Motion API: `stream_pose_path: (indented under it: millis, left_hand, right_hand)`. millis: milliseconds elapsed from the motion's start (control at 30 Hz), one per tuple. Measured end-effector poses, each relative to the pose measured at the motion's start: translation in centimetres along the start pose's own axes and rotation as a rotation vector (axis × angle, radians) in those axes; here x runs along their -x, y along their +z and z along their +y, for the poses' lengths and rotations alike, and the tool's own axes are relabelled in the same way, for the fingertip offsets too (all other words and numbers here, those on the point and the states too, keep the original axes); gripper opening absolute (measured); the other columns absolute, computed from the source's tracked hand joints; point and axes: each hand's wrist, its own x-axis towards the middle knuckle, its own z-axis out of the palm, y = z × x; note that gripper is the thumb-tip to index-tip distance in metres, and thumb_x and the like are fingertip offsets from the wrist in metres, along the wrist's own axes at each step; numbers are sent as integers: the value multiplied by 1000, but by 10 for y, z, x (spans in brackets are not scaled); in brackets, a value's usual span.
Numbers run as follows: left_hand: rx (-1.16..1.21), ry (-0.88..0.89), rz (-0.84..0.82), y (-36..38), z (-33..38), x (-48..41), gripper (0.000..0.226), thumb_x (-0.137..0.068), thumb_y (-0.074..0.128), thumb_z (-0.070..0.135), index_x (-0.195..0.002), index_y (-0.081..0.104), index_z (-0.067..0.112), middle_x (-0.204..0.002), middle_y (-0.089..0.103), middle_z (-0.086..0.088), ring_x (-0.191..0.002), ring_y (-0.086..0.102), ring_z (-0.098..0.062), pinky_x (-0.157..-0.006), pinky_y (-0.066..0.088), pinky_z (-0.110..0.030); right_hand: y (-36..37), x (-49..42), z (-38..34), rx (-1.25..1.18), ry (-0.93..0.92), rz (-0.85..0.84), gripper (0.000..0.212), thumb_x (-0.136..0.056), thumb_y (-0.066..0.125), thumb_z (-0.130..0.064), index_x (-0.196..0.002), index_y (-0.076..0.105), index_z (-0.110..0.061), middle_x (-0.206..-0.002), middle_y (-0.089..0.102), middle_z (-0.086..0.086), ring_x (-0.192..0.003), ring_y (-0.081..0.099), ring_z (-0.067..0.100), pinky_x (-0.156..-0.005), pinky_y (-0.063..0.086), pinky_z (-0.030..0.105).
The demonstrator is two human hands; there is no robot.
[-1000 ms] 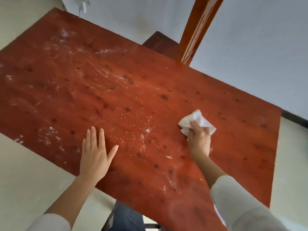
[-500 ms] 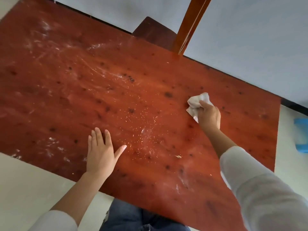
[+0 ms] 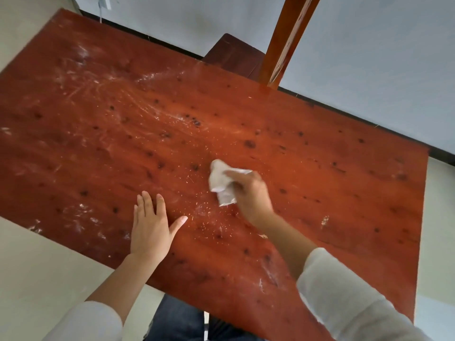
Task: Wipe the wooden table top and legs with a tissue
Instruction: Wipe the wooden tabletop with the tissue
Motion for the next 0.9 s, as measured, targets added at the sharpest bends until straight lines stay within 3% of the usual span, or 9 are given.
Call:
stream_pose_path:
  millis: [133,200,300,367,467,567,667,800,900]
  left_hand:
    - [-23,15,-3,1,-2,0,96,-83,16,70,-132,44,-8,-135,38,-40,-129,37,-49,-105,35,-52]
    - [-27,25,14,-1,-2,-1,97,-84,14,71,-131,44,-9,-134,38,-41,-128,38,-49,-105,35,-52]
    - [-31,60,19,-3,-5,1,97,-85,13,71,-134,41,-8,-136,36,-40,-130,35,-49,-107,33,-51]
    - [-45,100,30,-4,-8,1,97,-84,12,71,-134,42,-8,-135,37,-40,-129,37,-49,-106,35,-51]
    - [-94,181,5,-5,-19,0,101,-82,0,69,-134,43,-6,-133,42,-39,-126,42,-49,-104,37,-51]
    - [-152,302,27,-9,-38,-2,108,-73,-18,69,-144,30,3,-142,34,-33,-134,33,-44,-111,28,-47]
    - [-266,449,41,-13,-56,-5,102,-75,-16,73,-149,11,8,-151,20,-28,-141,21,-39,-115,21,-43]
    - [-311,543,-4,-15,-68,-6,105,-69,-2,76,-149,-1,8,-153,7,-30,-143,9,-40,-116,17,-44]
    - [-339,585,-7,-16,-71,-8,111,-64,-6,80,-149,-2,8,-152,7,-31,-142,10,-41,-116,18,-43]
  right_hand:
    - [-79,-16,72,239,320,265,42,-84,45,-8,-118,66,-20,-103,64,20,-93,62,32,-71,41,25]
    - [-105,-7,103,365,501,262,40,-90,43,-10,-123,62,-22,-118,60,19,-101,59,39,-77,46,34]
    - [-94,28,108,449,702,237,38,-94,38,-7,-124,55,-23,-118,59,18,-98,59,41,-80,51,45]
    - [-56,52,88,474,649,274,44,-92,41,-2,-128,51,-25,-125,55,16,-107,56,41,-77,50,43]
    - [16,86,35,400,393,247,53,-84,52,9,-127,58,-20,-136,54,11,-124,51,34,-77,52,44]
    - [69,105,-13,381,214,218,50,-73,65,11,-113,68,-18,-121,66,9,-112,62,33,-65,59,44]
    - [73,108,-42,282,274,176,43,-88,50,-1,-123,62,-23,-121,65,8,-109,61,30,-80,51,34]
    - [21,123,-35,318,391,616,38,-88,50,3,-117,66,-13,-122,65,11,-122,54,34,-93,48,45]
    - [-24,150,-3,308,695,747,38,-89,46,0,-120,64,-13,-117,66,17,-112,58,37,-86,48,43]
